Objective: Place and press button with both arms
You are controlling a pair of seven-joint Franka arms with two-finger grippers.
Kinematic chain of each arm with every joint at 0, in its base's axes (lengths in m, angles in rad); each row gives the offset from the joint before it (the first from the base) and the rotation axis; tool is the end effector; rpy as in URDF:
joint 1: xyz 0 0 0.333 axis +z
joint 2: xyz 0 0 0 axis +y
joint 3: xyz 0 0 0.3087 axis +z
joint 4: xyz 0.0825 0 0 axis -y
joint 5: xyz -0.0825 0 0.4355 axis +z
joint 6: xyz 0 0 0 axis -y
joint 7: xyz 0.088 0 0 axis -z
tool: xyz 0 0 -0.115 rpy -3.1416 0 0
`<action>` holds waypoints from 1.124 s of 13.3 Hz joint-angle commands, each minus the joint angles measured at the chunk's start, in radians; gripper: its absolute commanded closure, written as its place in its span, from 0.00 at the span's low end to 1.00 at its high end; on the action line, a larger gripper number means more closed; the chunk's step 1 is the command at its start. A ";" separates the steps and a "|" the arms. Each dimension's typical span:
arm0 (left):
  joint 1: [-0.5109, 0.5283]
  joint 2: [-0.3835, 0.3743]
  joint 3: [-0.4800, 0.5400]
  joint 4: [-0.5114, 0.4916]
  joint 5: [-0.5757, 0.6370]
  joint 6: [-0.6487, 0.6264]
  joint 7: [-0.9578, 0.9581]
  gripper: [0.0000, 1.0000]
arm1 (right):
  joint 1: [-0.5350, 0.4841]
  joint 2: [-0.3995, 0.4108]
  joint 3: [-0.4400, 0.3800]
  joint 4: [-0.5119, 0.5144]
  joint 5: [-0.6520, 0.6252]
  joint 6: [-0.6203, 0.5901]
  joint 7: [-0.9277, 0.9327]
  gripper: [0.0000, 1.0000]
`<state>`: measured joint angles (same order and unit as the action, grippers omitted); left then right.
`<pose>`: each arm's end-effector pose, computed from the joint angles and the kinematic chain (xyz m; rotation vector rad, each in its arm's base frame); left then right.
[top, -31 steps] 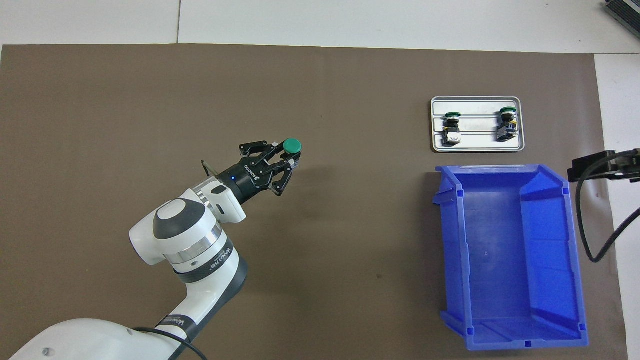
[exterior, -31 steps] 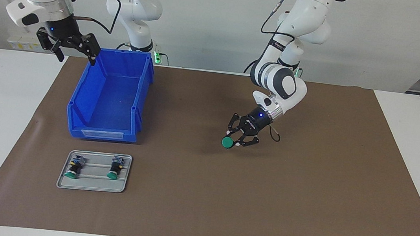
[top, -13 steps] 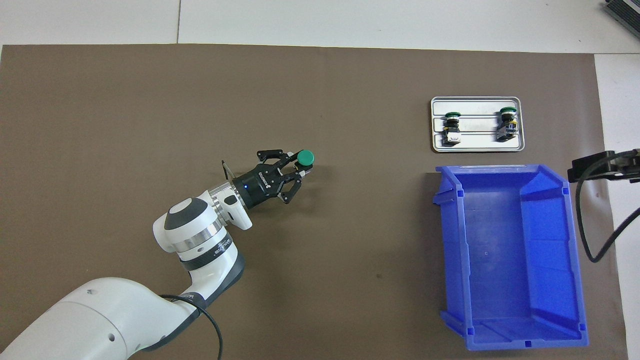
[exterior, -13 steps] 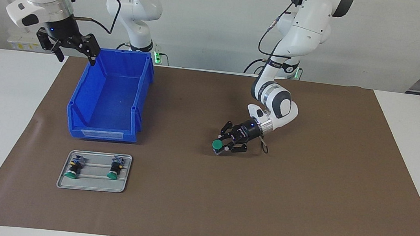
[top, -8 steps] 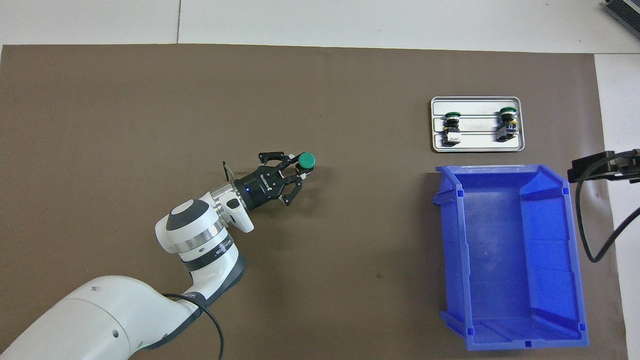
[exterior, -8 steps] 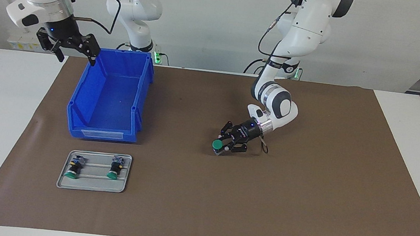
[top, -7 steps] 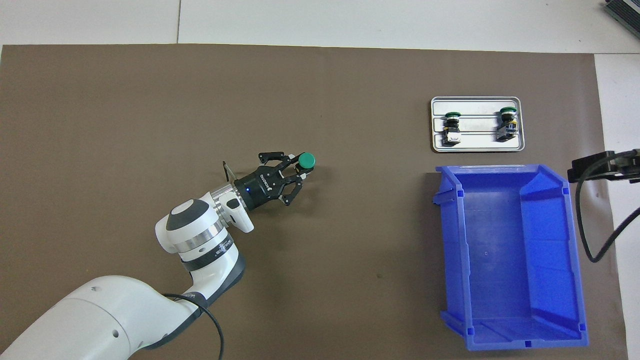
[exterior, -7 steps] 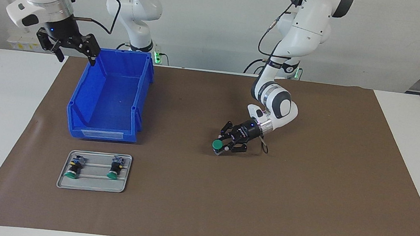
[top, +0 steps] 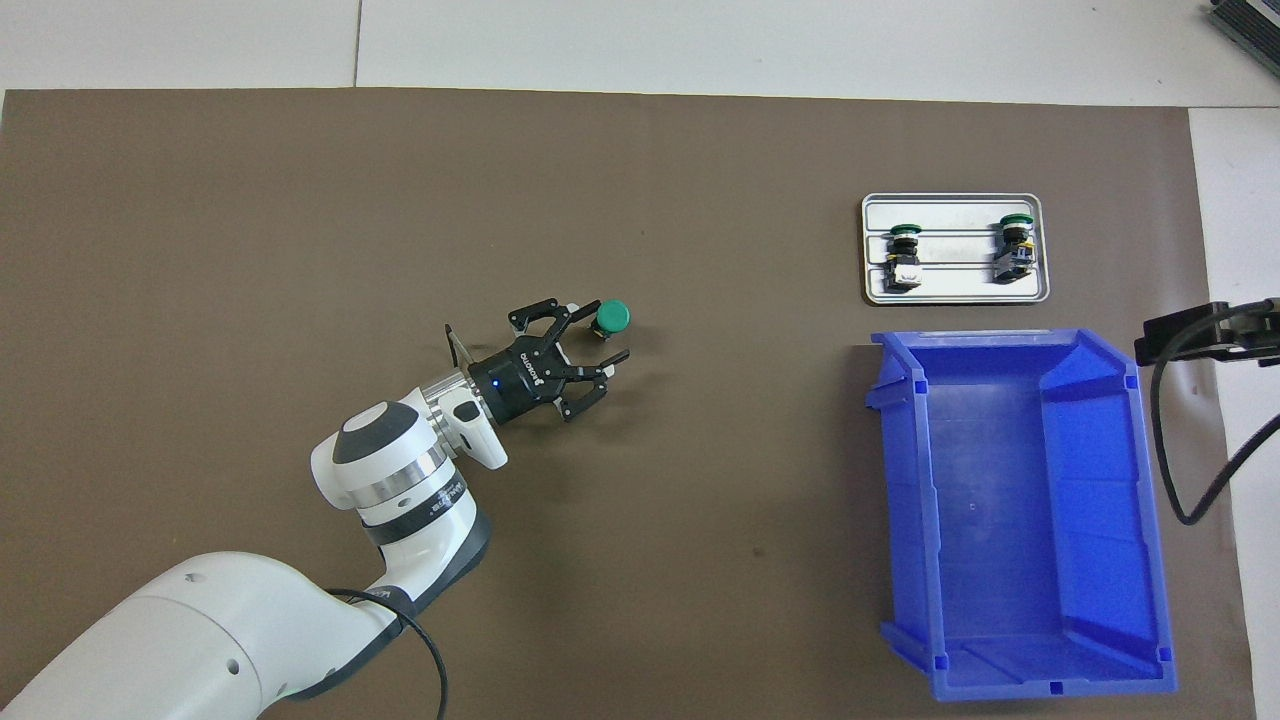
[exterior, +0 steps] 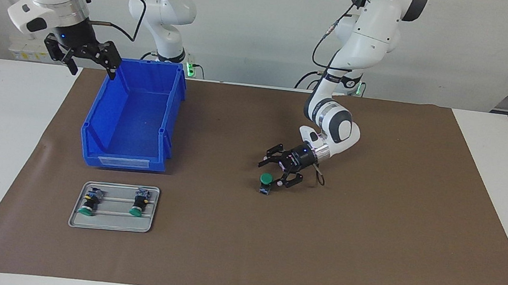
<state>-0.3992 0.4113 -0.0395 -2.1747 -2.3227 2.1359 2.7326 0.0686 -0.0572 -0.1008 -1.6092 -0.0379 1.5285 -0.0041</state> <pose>0.5271 -0.2885 0.1598 1.6716 -1.0135 1.4320 0.5834 -0.0248 0.6194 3.1093 -0.0451 -0.0379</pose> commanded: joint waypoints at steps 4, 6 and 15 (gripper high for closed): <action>0.020 -0.006 0.003 -0.025 0.008 0.005 0.073 0.17 | -0.012 -0.013 0.006 -0.014 -0.010 -0.004 -0.017 0.00; 0.031 -0.008 0.003 -0.011 0.074 0.031 0.010 0.17 | -0.012 -0.013 0.006 -0.014 -0.010 -0.004 -0.017 0.00; 0.102 -0.057 0.007 0.010 0.380 0.153 -0.264 0.04 | -0.010 -0.013 0.006 -0.014 -0.010 -0.004 -0.016 0.00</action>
<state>-0.3138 0.3782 -0.0238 -2.1585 -1.9950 2.2621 2.5278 0.0686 -0.0572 -0.1008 -1.6092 -0.0378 1.5285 -0.0041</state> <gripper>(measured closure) 0.031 0.000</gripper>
